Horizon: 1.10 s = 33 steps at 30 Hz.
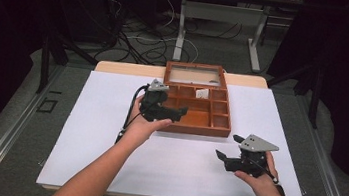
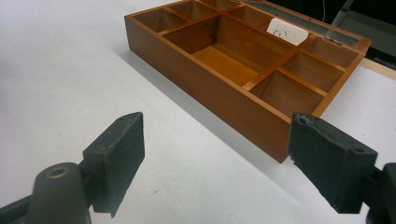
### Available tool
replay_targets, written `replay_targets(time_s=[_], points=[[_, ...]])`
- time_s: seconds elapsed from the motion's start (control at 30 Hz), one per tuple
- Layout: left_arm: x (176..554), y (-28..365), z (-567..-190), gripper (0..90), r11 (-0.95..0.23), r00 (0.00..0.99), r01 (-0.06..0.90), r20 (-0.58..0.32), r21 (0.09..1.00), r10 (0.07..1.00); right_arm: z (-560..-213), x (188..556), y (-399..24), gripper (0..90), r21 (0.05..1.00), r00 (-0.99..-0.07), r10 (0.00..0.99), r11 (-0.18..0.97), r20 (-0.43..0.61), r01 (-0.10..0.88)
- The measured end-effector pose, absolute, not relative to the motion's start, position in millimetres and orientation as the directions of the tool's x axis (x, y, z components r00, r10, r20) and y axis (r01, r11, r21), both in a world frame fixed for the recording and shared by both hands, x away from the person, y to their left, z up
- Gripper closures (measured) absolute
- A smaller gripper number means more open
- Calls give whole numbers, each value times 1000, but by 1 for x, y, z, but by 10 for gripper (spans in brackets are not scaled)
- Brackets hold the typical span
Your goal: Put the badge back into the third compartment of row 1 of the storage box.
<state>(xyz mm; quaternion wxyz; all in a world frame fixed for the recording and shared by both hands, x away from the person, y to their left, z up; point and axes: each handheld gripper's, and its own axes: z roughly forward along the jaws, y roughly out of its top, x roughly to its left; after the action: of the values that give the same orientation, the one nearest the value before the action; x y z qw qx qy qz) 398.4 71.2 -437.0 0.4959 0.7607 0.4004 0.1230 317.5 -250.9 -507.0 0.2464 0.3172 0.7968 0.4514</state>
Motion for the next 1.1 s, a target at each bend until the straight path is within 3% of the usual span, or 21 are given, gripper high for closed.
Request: replay_targets(time_s=[0.63,1.1], points=[[339,134,-445,4,-90,598,506,-273,858,754,-504,317,-255,165,885,-656,752,348,-66,310],[315,173,-471,4,-78,527,506,-236,859,816,-504,319,-258,156,885,-648,760,335,-51,323]])
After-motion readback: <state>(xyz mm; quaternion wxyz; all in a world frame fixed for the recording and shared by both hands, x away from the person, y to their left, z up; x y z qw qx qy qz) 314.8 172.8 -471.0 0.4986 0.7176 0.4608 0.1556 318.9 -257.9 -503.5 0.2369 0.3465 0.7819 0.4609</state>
